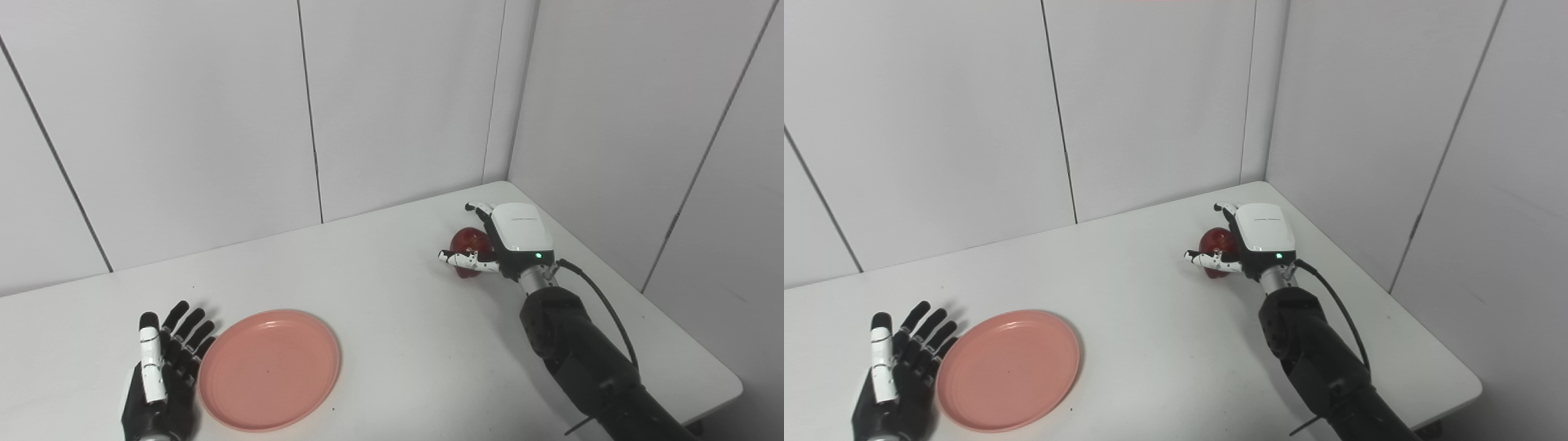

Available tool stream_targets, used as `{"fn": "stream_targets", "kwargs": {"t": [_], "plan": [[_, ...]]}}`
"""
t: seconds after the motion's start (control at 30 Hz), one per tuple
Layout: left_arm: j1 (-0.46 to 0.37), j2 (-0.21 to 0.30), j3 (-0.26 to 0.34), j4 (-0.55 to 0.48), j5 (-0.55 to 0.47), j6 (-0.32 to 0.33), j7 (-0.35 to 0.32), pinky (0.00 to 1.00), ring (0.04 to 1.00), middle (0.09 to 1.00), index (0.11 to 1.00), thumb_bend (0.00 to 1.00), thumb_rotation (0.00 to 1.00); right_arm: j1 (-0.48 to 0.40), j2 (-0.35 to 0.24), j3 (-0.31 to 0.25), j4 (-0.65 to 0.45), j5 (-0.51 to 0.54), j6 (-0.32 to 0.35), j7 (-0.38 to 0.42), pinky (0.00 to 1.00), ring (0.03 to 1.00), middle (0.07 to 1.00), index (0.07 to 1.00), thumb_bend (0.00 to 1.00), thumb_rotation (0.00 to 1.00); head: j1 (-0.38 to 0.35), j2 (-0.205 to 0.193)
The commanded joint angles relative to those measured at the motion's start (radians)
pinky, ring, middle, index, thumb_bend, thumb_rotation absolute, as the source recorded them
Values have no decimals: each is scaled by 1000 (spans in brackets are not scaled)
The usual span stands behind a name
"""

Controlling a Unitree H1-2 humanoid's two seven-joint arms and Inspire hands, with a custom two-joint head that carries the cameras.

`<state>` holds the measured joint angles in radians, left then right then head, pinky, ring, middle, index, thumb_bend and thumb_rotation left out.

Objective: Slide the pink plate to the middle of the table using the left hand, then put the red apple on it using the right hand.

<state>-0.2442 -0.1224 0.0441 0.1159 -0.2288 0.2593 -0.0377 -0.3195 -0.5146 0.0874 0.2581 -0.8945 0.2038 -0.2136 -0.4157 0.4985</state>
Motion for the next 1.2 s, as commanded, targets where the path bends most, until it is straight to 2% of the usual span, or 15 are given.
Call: {"fn": "stream_targets", "kwargs": {"t": [0.0, 0.2, 0.93, 1.17], "plan": [[-6, -2, -5, -13, 5, 7, 3, 848, 831, 847, 826, 704, 958, -36, -28, -8, -29, 2, 12, -10, 696, 751, 774, 776, 701, 853, 0, 7], [-8, 0, -5, -18, 8, 15, 7, 845, 829, 840, 817, 705, 958, -34, -25, -10, -27, 14, 24, 6, 699, 750, 774, 776, 705, 858, -2, 12], [-2, -2, -11, -17, 8, 11, 3, 850, 834, 845, 818, 704, 947, -41, -17, 1, 35, 33, 6, -25, 678, 740, 770, 775, 698, 843, 4, 14], [-1, -3, -13, -18, 9, 10, 5, 852, 836, 844, 815, 695, 944, -45, -14, 10, 30, 38, 18, 1, 679, 743, 775, 781, 688, 840, 5, 13]]}}
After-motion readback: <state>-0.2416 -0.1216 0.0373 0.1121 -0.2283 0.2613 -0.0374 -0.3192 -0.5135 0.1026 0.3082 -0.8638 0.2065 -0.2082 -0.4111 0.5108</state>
